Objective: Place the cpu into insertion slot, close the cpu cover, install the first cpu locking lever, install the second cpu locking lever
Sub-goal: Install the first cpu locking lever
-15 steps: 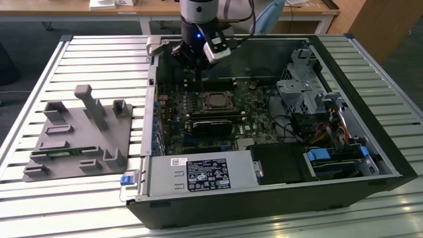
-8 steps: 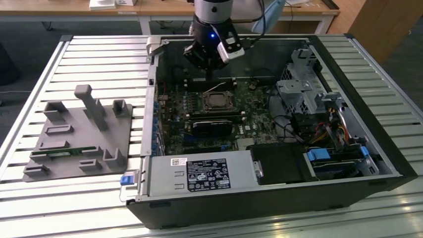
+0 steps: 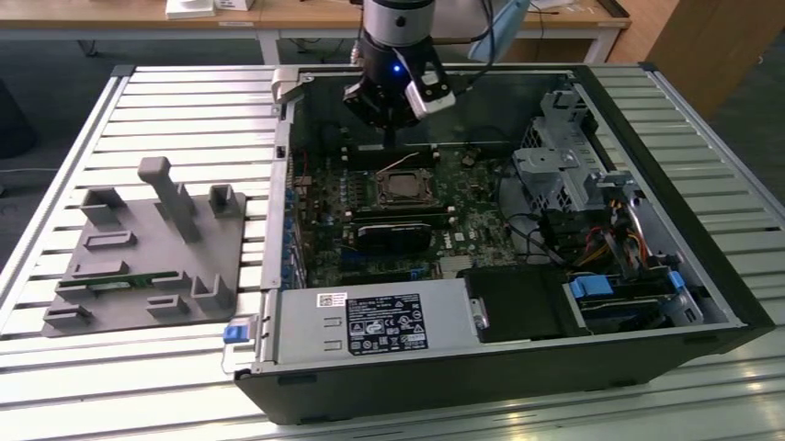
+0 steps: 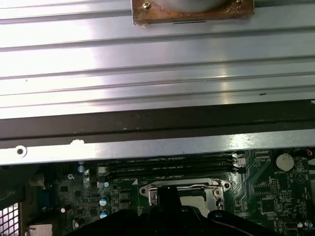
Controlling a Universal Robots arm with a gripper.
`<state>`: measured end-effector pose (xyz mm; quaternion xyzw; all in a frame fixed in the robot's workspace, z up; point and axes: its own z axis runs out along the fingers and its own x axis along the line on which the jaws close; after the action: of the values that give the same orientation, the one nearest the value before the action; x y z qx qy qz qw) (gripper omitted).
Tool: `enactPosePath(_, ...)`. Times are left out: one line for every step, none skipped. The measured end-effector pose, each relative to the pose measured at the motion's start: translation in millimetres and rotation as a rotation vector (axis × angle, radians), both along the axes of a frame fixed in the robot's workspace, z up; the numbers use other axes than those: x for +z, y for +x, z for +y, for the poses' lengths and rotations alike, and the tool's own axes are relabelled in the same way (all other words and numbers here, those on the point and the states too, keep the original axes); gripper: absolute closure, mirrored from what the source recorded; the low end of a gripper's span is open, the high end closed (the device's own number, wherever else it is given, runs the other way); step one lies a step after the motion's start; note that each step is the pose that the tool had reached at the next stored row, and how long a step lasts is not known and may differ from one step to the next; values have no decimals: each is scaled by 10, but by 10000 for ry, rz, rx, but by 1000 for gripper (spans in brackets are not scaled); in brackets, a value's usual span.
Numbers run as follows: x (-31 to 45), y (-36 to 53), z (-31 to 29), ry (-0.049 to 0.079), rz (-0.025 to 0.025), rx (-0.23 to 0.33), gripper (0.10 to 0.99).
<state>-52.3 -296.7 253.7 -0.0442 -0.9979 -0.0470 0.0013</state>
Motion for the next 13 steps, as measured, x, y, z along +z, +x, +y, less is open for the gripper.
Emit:
enactPosePath(-6,16,0,-3,3,0,976)
enactPosePath(-16,36,0,-2,1,16,976)
enactPosePath(-27,47,0,-7,-1,64,976)
enactPosePath(-39,57,0,-11,-3,116,976)
enactPosePath(-55,69,0,-12,-6,147,976)
enactPosePath(-71,82,0,-11,-6,152,976)
enactPosePath(-86,95,1,-11,-7,152,976)
enactPosePath(-99,113,1,-11,-6,152,976)
enactPosePath(-110,129,1,-11,-7,151,976)
enactPosePath(-119,142,3,-11,-7,151,976)
enactPosePath(-129,151,5,-11,-6,151,976)
enactPosePath(-139,157,9,-12,-6,155,976)
enactPosePath(-152,158,12,-11,-7,168,976)
